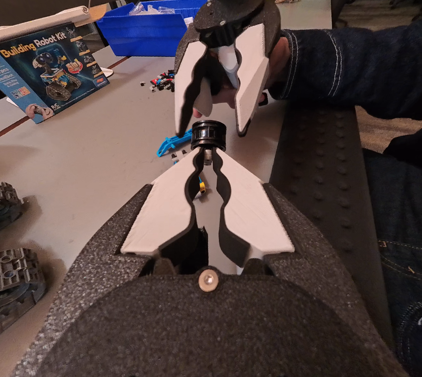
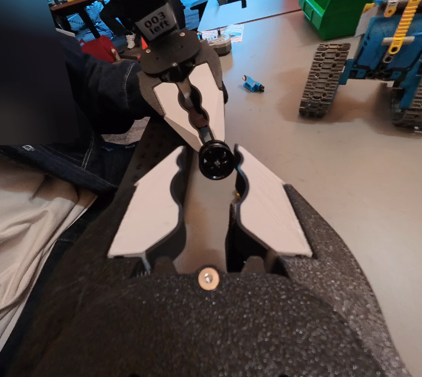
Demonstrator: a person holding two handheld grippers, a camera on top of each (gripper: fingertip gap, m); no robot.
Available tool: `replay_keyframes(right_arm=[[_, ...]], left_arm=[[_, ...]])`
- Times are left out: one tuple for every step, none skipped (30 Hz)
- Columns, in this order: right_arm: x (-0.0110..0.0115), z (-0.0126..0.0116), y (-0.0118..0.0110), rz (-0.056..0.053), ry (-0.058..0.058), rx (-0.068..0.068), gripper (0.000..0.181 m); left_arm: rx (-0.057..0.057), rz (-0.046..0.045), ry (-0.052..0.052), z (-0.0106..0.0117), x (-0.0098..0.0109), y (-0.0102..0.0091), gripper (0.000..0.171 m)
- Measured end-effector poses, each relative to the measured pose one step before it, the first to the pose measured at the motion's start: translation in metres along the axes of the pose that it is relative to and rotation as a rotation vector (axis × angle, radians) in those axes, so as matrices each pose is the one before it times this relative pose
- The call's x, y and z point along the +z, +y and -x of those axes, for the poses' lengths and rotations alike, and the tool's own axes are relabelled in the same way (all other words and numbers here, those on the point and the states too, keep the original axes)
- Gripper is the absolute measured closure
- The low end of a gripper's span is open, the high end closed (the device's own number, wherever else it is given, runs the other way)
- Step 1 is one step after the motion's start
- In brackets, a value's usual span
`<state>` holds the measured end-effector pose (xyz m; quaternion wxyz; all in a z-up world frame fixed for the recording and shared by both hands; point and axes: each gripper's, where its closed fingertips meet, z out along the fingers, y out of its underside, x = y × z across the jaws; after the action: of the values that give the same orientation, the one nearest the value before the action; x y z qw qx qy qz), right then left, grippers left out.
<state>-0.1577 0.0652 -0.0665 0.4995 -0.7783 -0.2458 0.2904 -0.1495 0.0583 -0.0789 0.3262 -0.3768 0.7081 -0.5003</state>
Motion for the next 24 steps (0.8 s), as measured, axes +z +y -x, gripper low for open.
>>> replay_keyframes(right_arm=[[0.00066,-0.00458,0.00095,0.0075,0.0355,-0.0146,0.154],[-0.00047,-0.00121,0.00194,0.0114,0.0077,-0.023,0.155],[-0.00061,0.00076,0.0021,0.0114,-0.0141,0.0056,0.155],[-0.00045,0.00009,0.00265,0.0168,-0.0051,-0.0056,0.156],[-0.00044,-0.00055,0.00051,0.0028,0.0136,-0.0314,0.156],[-0.00002,0.0006,-0.00038,-0.0038,-0.0002,-0.006,0.157],[-0.00017,0.00175,0.00086,0.0004,-0.0198,0.0166,0.156],[-0.0002,0.0005,0.00112,-0.0005,-0.01,0.0141,0.156],[0.00024,0.00023,0.00109,0.0006,-0.0035,0.0111,0.155],[0.00094,-0.00066,0.00167,0.0042,0.0019,0.006,0.153],[0.00116,-0.00117,0.001,0.0066,0.0093,-0.006,0.148],[0.00165,0.00083,0.00041,0.0054,-0.0003,-0.012,0.148],[0.00177,-0.00076,-0.00021,0.0032,0.0099,-0.0096,0.149],[0.00131,-0.00111,0.00066,0.0065,0.0122,-0.0105,0.149],[0.00061,0.00075,0.00269,0.0133,-0.0005,-0.0104,0.149],[-0.00035,0.00054,0.00196,0.0136,-0.0003,-0.0067,0.15],[-0.00158,0.00095,-0.001,0.0023,-0.0066,-0.0004,0.15],[-0.00125,0.00124,-0.00068,-0.0057,-0.0179,0.0039,0.151],[-0.00028,0.0002,0.00068,0.0004,-0.0099,-0.0006,0.151],[-0.00028,0.00113,0.00077,0.0018,-0.0137,-0.0013,0.151],[-0.00088,0.00144,-0.00066,-0.0105,-0.0174,0.0089,0.151],[-0.00002,0.00033,-0.00049,-0.0076,-0.0074,0.0087,0.151],[0.00042,0.00032,0.00148,0.0064,-0.0044,-0.0019,0.151],[-0.00012,-0.00039,0.0003,-0.0006,-0.0011,0.003,0.151]], left_arm=[[0.0044,0.00291,0.0034,-0.00089,0.00032,0.00029,0.166],[0.006,0.00524,0.0007,-0.00077,0.00043,0.0008,0.166],[0.0074,0.0056,0.0018,-0.00116,0.00057,0.00066,0.166],[0.0066,0.00792,0.0002,-0.00073,0.00075,0.00109,0.166],[0.0035,0.0048,-0.0044,0.00029,0.00037,0.00069,0.166],[-0.0026,-0.00121,0.0009,0.00018,-0.00009,-0.00016,0.166],[-0.0009,0.00074,0.006,-0.00086,0.0003,0.0002,0.166],[0.0098,0.00526,-0.0011,-0.00092,0.00078,0.00047,0.166],[0.0112,0.00615,-0.0048,-0.00046,0.00049,0.00073,0.166],[-0.0005,0.0033,-0.0009,0.00013,0.00016,0.00065,0.166],[-0.0123,-0.00744,0.0024,0.00096,-0.00065,-0.00089,0.166],[-0.0143,-0.01452,0.0053,0.00069,-0.00142,-0.00189,0.166],[-0.0073,-0.00515,0.0034,0.00019,-0.00078,-0.00044,0.166],[0.0033,0.00666,-0.0019,-0.00001,0.00036,0.00104,0.166],[0.0084,0.01073,0.0011,-0.00112,0.00096,0.00162,0.166],[0.008,0.00831,0.0025,-0.00121,0.00093,0.00123,0.166],[0.0038,-0.00303,0.0027,-0.00083,0.00016,-0.00049,0.166],[-0.0013,-0.00692,0.0065,-0.0009,-0.00046,-0.00106,0.166],[0.0001,0.00178,0.0054,-0.00083,0.0002,0.00034,0.166],[0.0036,0.0024,0.0048,-0.00093,0.00015,0.00028,0.165],[0.0014,-0.00423,0.0079,-0.00131,-0.00026,-0.00065,0.165],[-0.0017,-0.00347,0.0037,-0.00041,-0.00042,-0.00055,0.165],[-0.0034,0.00274,0.0042,-0.0003,-0.00001,0.00059,0.165],[-0.0009,0.00311,0.0013,-0.00008,0.00033,0.00058,0.165]])
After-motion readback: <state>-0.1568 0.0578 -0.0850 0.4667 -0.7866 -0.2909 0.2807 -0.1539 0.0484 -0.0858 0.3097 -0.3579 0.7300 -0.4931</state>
